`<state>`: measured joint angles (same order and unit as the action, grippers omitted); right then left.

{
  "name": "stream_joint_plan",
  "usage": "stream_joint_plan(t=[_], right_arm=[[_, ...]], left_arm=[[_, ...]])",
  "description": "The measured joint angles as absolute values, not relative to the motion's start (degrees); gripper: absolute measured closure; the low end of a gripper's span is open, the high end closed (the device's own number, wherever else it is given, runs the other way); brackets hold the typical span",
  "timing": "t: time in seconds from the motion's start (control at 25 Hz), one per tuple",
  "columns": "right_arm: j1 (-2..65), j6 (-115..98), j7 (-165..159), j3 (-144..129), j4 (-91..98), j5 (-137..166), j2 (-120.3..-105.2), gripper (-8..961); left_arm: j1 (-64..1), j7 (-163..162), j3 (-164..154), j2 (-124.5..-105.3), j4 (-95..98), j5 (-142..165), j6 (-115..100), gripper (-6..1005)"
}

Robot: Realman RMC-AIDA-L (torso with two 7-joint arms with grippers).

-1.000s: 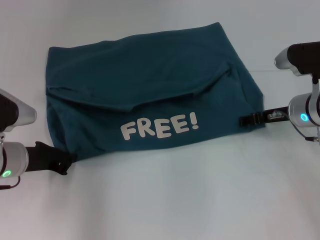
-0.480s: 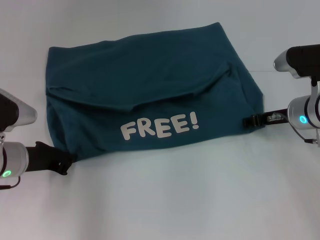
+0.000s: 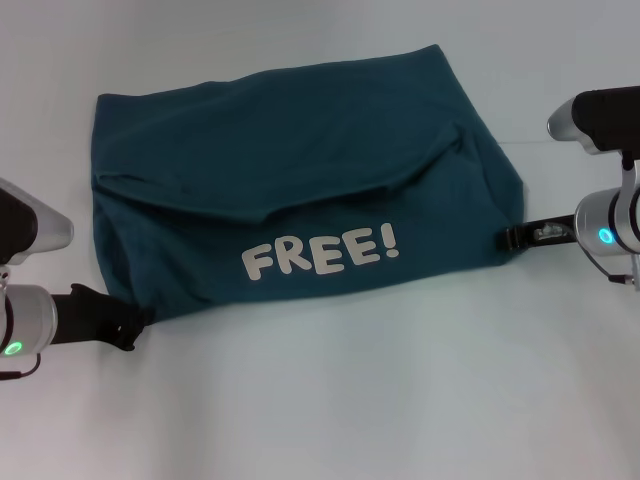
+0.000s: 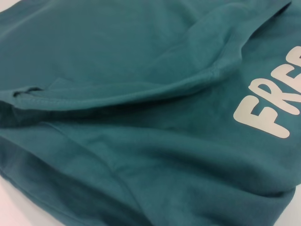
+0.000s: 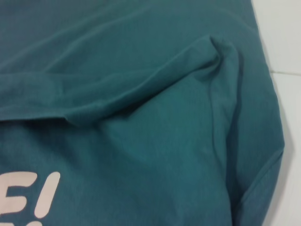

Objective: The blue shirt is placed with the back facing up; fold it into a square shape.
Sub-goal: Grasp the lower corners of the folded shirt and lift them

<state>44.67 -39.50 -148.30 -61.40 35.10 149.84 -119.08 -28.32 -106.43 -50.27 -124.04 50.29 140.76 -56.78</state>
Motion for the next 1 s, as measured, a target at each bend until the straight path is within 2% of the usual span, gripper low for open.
stream_joint_plan(t=[0.04, 0.16, 0.44, 0.56, 0.84, 1.0], right_arm=[[44.63, -39.55, -148.22, -61.46, 35.18, 149.85, -119.09, 587], [44.55, -39.80, -148.18, -61.50, 35.39, 149.85, -119.05, 808], [43.96, -40.40, -148.10, -62.13, 36.45, 149.86, -119.08, 869], [42.52, -40.55, -148.13, -62.99, 38.74, 150.17, -119.67, 895], [36.04, -42.42, -148.78, -68.34, 47.04, 148.00, -120.53, 904], [29.21, -42.98, -151.55, -75.82, 55.78, 144.58, -120.45, 904]], left_arm=[[-28.30, -106.43, -50.27, -124.06, 50.29, 140.76, -56.77, 949], [-28.24, -106.43, -50.25, -124.08, 50.29, 140.75, -56.76, 949], [-28.17, -106.43, -50.11, -124.11, 50.27, 140.74, -56.79, 949], [-28.12, -106.44, -50.10, -124.10, 50.37, 140.74, -57.01, 949], [-27.21, -106.44, -49.92, -124.31, 51.60, 140.38, -59.09, 949], [-25.43, -106.33, -50.37, -124.51, 53.86, 139.62, -61.68, 949]])
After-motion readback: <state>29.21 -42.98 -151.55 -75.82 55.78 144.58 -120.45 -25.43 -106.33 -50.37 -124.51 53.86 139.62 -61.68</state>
